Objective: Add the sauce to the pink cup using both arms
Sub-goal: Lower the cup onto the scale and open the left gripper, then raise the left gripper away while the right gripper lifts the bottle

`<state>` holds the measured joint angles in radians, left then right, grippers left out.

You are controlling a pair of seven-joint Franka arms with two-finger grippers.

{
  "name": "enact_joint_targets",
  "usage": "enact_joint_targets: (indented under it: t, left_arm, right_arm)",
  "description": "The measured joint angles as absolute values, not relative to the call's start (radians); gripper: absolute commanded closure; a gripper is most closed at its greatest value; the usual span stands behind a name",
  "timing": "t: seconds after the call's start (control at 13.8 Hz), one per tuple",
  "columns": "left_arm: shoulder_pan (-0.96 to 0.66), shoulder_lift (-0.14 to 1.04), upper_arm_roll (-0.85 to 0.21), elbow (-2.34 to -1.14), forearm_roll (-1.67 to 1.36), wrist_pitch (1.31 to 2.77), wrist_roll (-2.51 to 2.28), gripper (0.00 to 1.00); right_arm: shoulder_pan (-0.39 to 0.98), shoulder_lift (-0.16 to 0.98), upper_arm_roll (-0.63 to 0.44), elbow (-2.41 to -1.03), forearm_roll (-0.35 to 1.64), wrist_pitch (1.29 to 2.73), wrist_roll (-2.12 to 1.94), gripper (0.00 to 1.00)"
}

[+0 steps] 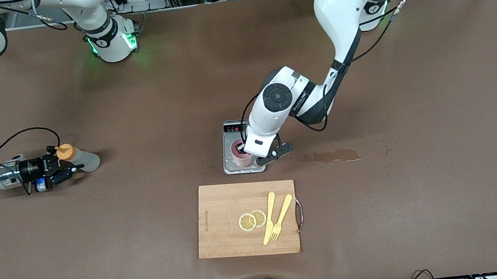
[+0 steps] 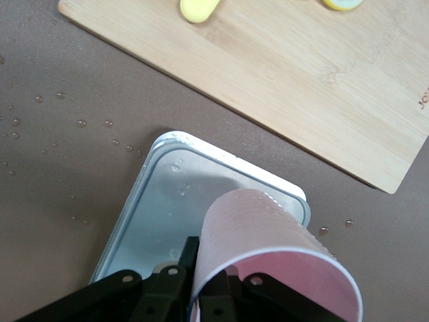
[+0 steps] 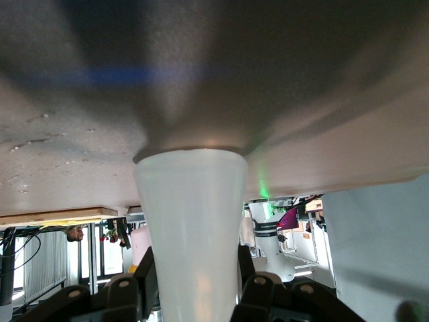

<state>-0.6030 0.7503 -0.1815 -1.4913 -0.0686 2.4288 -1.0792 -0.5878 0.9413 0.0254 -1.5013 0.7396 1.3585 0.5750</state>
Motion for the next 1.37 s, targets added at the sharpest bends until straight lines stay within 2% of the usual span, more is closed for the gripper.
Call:
enact_joint_targets:
  t: [0.07,0.58,0.79,1.37]
  left_arm:
    - [-0.603,0.750,-0.181,-1.488,-0.067,2.429,-1.079,0.00]
    - [-0.602,0.747,-0.182,-1.473,-0.037,2.419,-1.079,0.00]
    - [-0.599,0.713,-0.181,-1.463,-0.022,2.286,-1.079,0.00]
    - [-0.483,0.528,-0.193,-1.455,-0.057,2.016,-0.961,0.00]
  right_arm:
    - [-0.588,0.941,0.025,-1.501,0.740,1.358,0.575,0.65]
    - [-0.563,0.923,0.027,-1.466,0.739,1.362,0.589,0.66]
    - [-0.543,0.880,0.027,-1.452,0.737,1.362,0.639,0.68]
    - [-0.440,0.755,0.027,-1.443,0.695,1.394,0.818,0.68]
